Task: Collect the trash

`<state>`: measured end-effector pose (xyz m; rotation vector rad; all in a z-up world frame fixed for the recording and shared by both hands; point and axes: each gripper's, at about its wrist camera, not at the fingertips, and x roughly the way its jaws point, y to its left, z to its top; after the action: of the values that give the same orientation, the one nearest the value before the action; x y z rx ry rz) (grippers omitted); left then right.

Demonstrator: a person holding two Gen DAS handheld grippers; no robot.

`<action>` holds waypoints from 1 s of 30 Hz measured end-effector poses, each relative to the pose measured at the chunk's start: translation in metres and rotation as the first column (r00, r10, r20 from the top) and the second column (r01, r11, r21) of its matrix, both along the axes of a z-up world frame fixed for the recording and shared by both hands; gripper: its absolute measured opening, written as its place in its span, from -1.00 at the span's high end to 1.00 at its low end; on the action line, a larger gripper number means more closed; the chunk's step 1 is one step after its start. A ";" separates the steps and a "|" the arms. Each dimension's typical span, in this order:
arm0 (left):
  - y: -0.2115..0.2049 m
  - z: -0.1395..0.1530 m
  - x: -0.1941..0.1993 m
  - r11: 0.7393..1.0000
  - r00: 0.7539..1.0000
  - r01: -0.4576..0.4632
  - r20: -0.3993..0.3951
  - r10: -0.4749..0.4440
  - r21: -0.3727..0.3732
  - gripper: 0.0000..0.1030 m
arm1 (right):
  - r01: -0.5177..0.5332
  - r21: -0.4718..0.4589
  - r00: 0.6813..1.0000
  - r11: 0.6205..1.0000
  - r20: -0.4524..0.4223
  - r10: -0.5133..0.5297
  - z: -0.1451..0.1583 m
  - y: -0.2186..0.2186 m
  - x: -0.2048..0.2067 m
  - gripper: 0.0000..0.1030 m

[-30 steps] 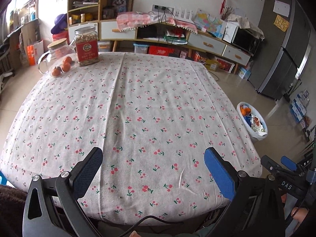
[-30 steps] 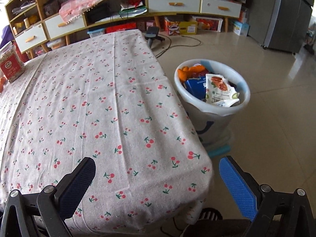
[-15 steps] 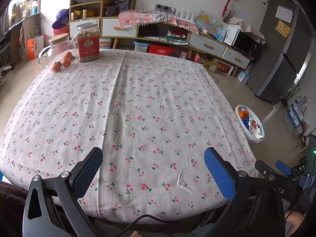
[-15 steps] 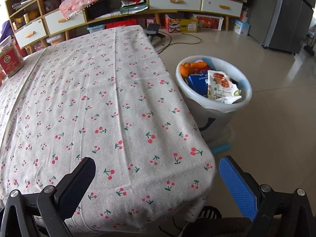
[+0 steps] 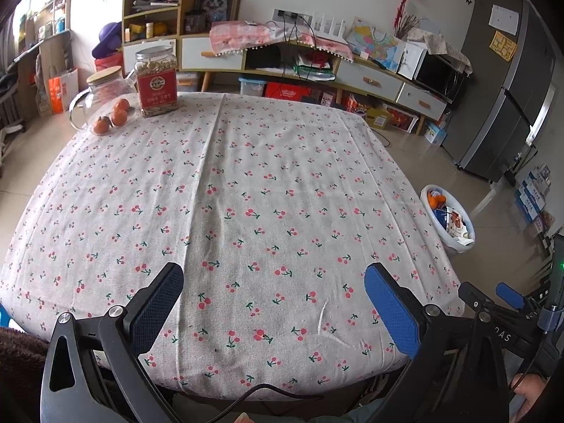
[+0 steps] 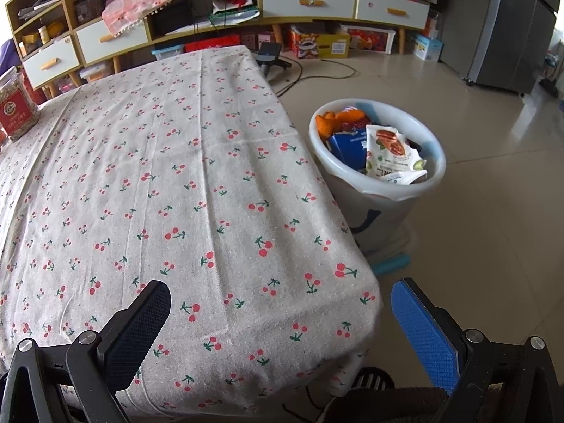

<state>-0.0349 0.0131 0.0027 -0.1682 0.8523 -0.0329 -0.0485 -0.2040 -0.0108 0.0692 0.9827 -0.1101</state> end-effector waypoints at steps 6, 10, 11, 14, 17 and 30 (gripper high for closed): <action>-0.001 0.000 -0.001 1.000 1.000 0.003 -0.002 -0.003 -0.001 -1.00 | 0.000 -0.001 1.000 1.000 -0.001 0.000 0.000 0.000 0.000 -1.00; -0.001 0.000 -0.001 1.000 1.000 -0.001 -0.003 0.001 0.000 -1.00 | 0.000 -0.001 1.000 1.000 -0.001 0.000 0.000 -0.001 0.000 -1.00; -0.001 0.000 -0.001 1.000 1.000 -0.004 -0.004 0.004 0.001 -1.00 | 0.001 -0.001 1.000 1.000 -0.001 -0.001 0.000 -0.001 0.000 -1.00; -0.001 0.000 -0.002 1.000 1.000 -0.014 -0.003 0.014 0.010 -1.00 | 0.007 -0.002 1.000 1.000 0.004 -0.007 0.001 -0.002 0.000 -1.00; -0.001 0.002 -0.003 0.999 1.000 -0.027 0.007 0.027 0.034 -1.00 | 0.015 -0.003 1.000 1.000 0.014 -0.015 0.001 -0.004 -0.001 -1.00; -0.001 0.008 -0.006 0.997 0.998 -0.045 0.042 0.043 0.060 -1.00 | 0.025 -0.015 0.999 1.000 0.032 -0.024 0.005 -0.004 -0.001 -1.00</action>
<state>-0.0413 0.0118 0.0109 -0.1284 0.8081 0.0311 -0.0495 -0.2084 -0.0053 0.0690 0.9489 -0.1385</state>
